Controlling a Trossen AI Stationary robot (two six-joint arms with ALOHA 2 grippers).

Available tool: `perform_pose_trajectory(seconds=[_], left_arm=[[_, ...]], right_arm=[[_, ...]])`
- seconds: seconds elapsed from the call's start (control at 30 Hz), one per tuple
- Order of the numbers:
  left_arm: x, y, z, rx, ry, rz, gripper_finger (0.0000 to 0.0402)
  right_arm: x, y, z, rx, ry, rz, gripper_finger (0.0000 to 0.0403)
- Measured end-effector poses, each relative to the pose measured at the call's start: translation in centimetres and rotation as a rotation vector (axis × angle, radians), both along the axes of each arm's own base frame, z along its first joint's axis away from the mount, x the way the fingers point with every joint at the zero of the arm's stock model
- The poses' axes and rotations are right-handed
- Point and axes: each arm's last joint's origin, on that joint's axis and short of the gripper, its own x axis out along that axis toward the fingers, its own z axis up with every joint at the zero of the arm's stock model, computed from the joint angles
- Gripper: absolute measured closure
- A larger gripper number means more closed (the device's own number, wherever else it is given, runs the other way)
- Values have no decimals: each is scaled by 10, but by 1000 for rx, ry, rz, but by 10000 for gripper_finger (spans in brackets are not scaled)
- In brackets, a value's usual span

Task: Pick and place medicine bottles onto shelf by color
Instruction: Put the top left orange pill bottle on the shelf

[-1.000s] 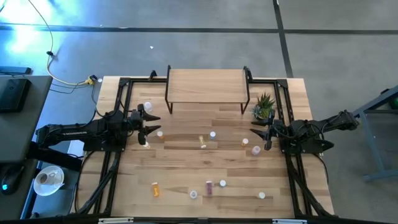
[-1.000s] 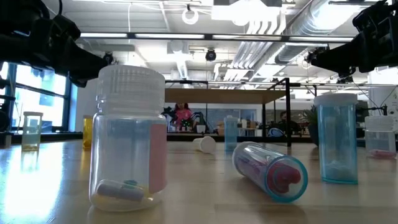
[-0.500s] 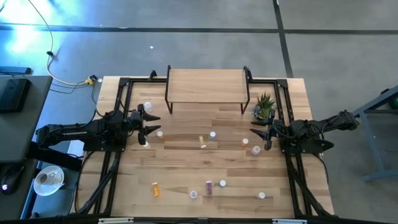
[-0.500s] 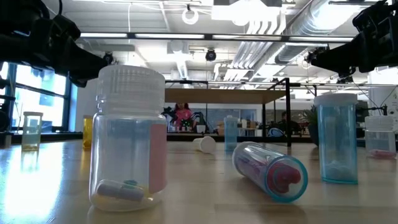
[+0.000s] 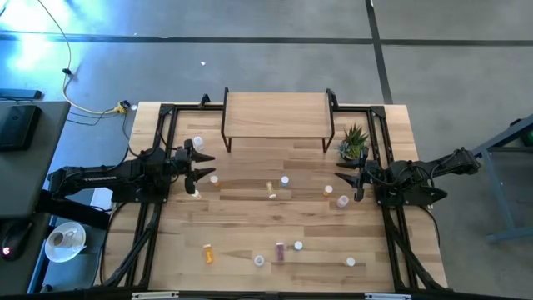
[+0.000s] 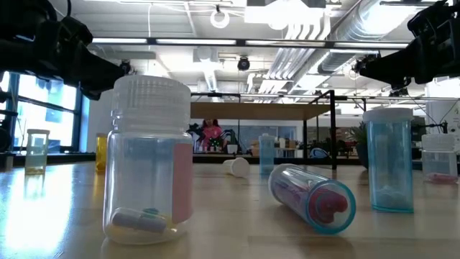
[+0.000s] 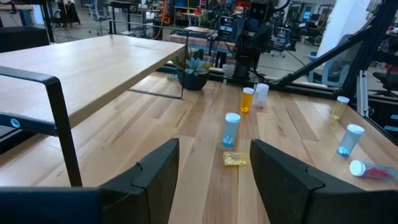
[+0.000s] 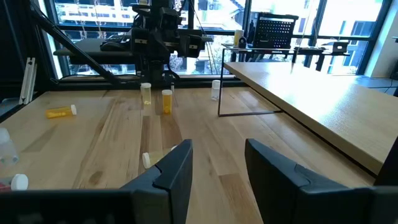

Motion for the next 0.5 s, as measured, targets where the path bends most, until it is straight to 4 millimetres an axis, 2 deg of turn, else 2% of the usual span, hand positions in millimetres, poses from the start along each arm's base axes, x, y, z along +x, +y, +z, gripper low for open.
perform_pose_trajectory(seconds=[0.5], left_arm=[[0,0,-1,-31,1,3,213]], right_arm=[[0,0,0,0,0,0,263]])
